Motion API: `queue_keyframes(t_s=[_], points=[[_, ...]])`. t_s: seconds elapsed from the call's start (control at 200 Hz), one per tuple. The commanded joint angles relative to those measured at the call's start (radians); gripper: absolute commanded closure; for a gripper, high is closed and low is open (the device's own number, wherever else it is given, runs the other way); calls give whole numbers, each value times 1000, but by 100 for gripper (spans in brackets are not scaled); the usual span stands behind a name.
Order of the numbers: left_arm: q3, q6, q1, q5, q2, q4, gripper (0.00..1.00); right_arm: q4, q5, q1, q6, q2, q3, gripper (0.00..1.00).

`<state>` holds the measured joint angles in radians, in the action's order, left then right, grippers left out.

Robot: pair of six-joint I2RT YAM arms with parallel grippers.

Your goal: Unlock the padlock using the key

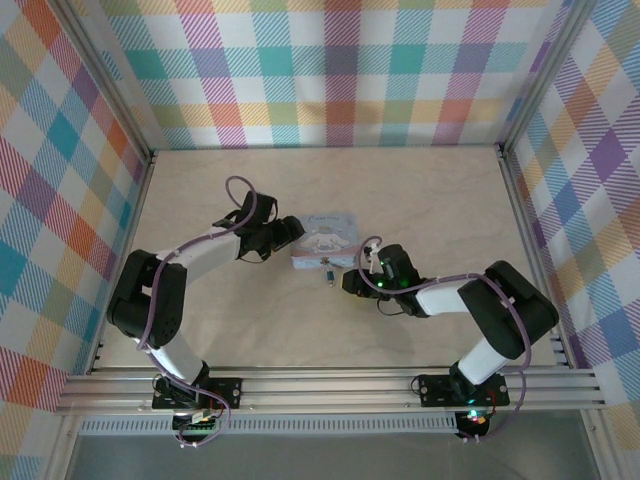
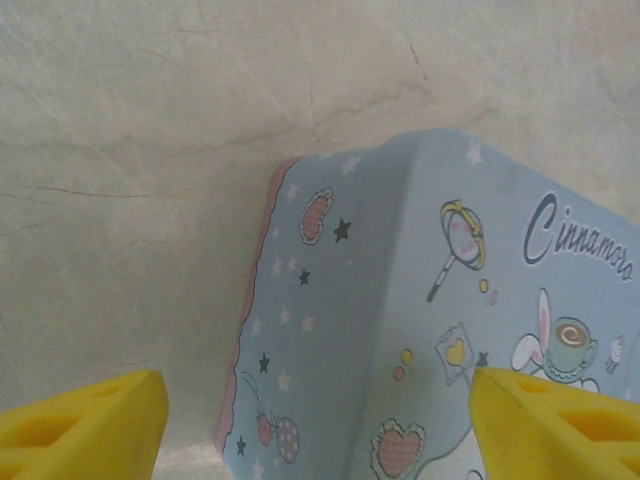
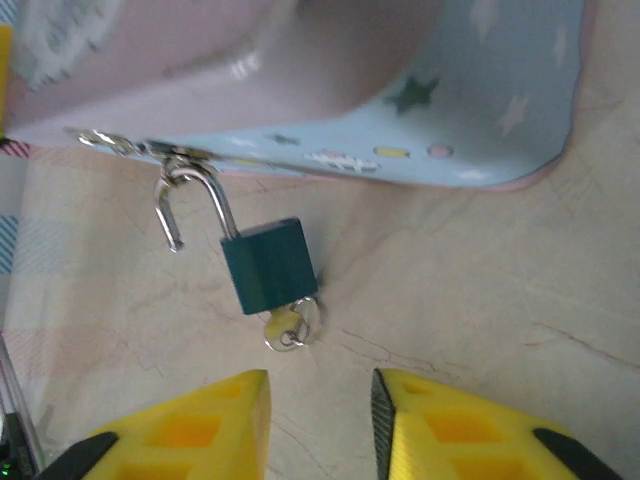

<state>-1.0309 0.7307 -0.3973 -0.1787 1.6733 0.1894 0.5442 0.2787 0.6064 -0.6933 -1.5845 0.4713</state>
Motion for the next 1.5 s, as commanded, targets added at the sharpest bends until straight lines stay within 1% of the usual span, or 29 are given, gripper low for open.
queue_keyframes(t_s=[0.0,0.075,0.2,0.365,0.39,0.49,0.615,0.765,0.875,0.945,1.005,1.09,1.28,1.495], points=[[8,-25,11,-25,7,1,23,79,54,-21,32,40,-7,62],[29,-20,11,-30,4,-7,24,118,91,-29,60,37,16,58],[73,-14,9,-36,-12,-19,24,102,105,-45,97,22,66,55],[135,-11,9,-48,-40,-16,24,94,121,-84,145,-27,132,54],[148,-8,10,-48,-47,-15,25,60,126,-87,160,-35,145,53],[206,9,10,-45,-87,-24,25,58,140,-98,219,-73,185,49],[258,23,8,-37,-143,-16,25,121,180,-124,243,-113,199,46],[276,33,9,-28,-185,-8,25,121,215,-125,273,-75,157,44],[272,34,9,-21,-196,-2,24,128,241,-125,263,-54,112,45],[270,35,8,-22,-197,-2,24,152,268,-124,222,-65,93,48],[271,37,8,-23,-200,-2,24,190,276,-122,171,-80,79,48],[274,42,6,-24,-203,-5,24,217,275,-113,145,-106,77,48],[273,42,3,-24,-205,-7,24,309,309,-96,83,-177,98,47],[271,45,-1,-24,-199,-8,24,319,334,-67,80,-237,145,43]])
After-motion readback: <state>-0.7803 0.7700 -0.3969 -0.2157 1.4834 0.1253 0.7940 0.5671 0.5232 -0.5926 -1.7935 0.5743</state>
